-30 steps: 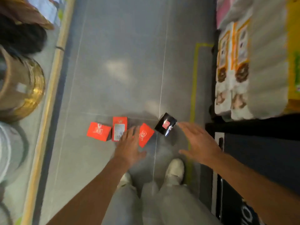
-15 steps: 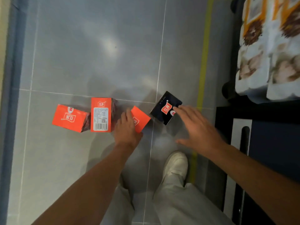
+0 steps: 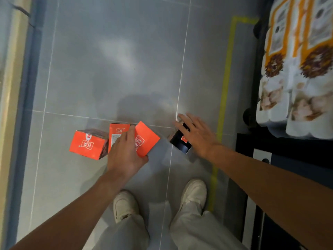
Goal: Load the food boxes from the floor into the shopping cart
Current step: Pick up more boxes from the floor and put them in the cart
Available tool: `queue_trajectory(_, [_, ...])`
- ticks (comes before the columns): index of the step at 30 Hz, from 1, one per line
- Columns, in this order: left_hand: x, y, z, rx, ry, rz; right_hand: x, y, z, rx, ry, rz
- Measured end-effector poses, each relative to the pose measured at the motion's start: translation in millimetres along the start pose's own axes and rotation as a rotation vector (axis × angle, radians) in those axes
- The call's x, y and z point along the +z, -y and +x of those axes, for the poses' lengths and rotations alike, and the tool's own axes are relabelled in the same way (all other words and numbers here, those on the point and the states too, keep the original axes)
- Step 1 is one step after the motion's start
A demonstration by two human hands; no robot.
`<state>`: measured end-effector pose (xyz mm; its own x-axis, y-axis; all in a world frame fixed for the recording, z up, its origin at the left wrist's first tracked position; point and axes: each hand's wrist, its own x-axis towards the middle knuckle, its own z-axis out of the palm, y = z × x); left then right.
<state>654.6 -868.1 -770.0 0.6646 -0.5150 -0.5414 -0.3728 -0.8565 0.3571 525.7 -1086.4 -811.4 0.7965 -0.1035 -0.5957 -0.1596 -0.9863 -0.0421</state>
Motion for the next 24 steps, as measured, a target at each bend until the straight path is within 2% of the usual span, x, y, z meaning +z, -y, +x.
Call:
queue_trajectory(3, [-4,2,10,0.023,-0.031,-0.028,26,7,22,-0.11,0.012,-0.294])
queue_trajectory(6, [-2,7,15,0.021,-0.039,-0.067,46,9,38,-0.117,0.091,-0.375])
queue_trajectory(10, [-9,11,7,0.065,-0.078,-0.094,31,8,28,-0.038,-0.023,-0.205])
queue_trajectory(13, [-36,5,-11,0.076,-0.101,-0.094,0,5,-8,0.084,0.01,0.038])
queue_trajectory(18, [-121,-18,-65,0.072,-0.149,-0.094,-113,13,-79,0.242,-0.043,0.354])
queue_trajectory(24, [-272,-63,-145,0.018,-0.181,-0.165,-289,36,-184,0.348,-0.155,0.464])
